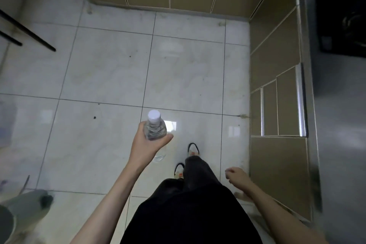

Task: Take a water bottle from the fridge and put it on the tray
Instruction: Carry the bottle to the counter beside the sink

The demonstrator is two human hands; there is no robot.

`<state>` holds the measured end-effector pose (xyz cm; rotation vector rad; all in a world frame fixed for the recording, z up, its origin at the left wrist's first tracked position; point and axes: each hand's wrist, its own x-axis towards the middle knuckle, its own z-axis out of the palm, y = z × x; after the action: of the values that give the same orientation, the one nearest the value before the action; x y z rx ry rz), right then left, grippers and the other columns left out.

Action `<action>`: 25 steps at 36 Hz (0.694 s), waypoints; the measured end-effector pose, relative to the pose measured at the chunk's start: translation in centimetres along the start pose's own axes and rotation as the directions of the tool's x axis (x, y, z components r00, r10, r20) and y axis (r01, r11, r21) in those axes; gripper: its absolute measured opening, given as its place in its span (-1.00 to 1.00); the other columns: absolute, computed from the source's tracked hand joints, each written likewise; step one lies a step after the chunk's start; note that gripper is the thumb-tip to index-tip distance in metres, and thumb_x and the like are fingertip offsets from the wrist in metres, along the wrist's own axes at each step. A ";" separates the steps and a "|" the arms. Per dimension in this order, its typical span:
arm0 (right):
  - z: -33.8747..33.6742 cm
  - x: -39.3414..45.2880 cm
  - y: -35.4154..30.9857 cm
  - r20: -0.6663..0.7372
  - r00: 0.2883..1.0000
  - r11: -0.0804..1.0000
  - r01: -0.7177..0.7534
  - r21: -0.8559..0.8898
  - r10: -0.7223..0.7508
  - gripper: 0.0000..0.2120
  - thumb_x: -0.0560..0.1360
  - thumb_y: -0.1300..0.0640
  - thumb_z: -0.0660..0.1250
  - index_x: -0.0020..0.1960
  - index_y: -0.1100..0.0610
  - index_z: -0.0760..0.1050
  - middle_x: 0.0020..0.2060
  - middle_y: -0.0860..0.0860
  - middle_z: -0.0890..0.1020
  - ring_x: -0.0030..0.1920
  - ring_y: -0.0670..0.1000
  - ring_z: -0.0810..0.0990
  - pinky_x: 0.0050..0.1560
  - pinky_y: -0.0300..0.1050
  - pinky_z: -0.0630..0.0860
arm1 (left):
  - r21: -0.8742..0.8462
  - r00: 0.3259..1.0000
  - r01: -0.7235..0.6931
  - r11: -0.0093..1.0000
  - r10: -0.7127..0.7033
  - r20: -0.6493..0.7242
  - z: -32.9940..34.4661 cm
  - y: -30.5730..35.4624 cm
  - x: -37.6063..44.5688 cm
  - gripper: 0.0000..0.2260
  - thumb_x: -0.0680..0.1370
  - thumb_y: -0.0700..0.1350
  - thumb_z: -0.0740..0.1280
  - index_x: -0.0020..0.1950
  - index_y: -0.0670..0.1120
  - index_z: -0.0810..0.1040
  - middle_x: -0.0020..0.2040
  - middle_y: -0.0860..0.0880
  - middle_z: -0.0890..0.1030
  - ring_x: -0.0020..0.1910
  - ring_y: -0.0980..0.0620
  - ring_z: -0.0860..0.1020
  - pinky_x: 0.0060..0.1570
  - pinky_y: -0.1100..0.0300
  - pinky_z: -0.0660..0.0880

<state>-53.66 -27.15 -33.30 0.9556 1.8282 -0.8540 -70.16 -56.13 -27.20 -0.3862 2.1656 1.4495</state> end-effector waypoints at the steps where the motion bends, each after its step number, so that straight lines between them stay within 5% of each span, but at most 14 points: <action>1: -1.0 0.5 -0.4 0.012 1.000 1.000 -0.021 0.003 0.021 -0.79 0.54 0.31 0.15 -0.26 0.15 0.30 -0.27 0.16 0.34 -0.22 0.05 0.31 -0.18 -0.11 0.19 | -0.006 1.000 -0.005 1.000 0.005 0.002 -0.1 1.1 1.6 -0.47 0.25 0.14 0.64 0.13 0.13 0.50 -0.04 0.18 0.69 -0.10 0.24 0.69 -0.04 0.19 0.58; 11: -10.2 9.0 -14.9 0.069 0.988 0.982 -0.145 0.124 0.137 -0.82 0.62 0.27 0.15 -0.12 0.22 0.46 -0.20 0.17 0.52 -0.19 0.11 0.45 -0.16 -0.07 0.32 | -0.008 1.000 -0.012 1.000 0.012 -0.023 -1.7 11.8 18.2 -0.46 0.23 0.19 0.63 0.09 0.16 0.47 -0.06 0.21 0.68 -0.13 0.29 0.67 -0.12 0.26 0.51; 17: -15.9 13.1 -31.6 0.066 0.997 0.992 -0.037 0.124 0.029 -0.75 0.60 0.34 0.15 -0.25 0.22 0.40 -0.27 0.18 0.43 -0.30 0.08 0.38 -0.22 -0.07 0.25 | -0.046 0.996 0.015 0.999 -0.020 -0.091 -5.6 17.0 25.4 -0.45 0.24 0.13 0.64 0.13 0.11 0.50 0.00 0.06 0.71 -0.04 0.13 0.70 0.04 0.10 0.61; 21: -19.5 15.5 -43.9 0.066 0.988 0.980 0.131 0.153 -0.142 -0.69 0.64 0.21 0.18 0.12 0.44 0.57 -0.02 0.31 0.64 -0.08 0.11 0.52 -0.03 -0.05 0.38 | -0.051 0.992 0.037 0.998 -0.043 -0.118 -8.2 20.2 30.7 -0.47 0.22 0.17 0.63 0.08 0.14 0.49 -0.02 0.08 0.70 -0.06 0.14 0.69 0.00 0.14 0.59; 25: -22.7 18.7 -55.2 0.046 0.953 0.947 0.289 0.140 -0.298 -0.68 0.63 0.16 0.20 0.23 0.34 0.57 0.14 0.25 0.66 0.08 0.16 0.64 0.11 0.03 0.50 | -0.073 0.991 0.042 0.996 -0.051 -0.125 -10.2 23.4 38.0 -0.41 0.18 0.21 0.64 0.10 0.15 0.49 -0.02 0.12 0.70 -0.10 0.29 0.68 -0.12 0.35 0.49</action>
<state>-116.19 -28.96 -32.43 0.7327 1.9025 -1.1890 -115.86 -54.74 -26.82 -0.5641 2.1924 1.5153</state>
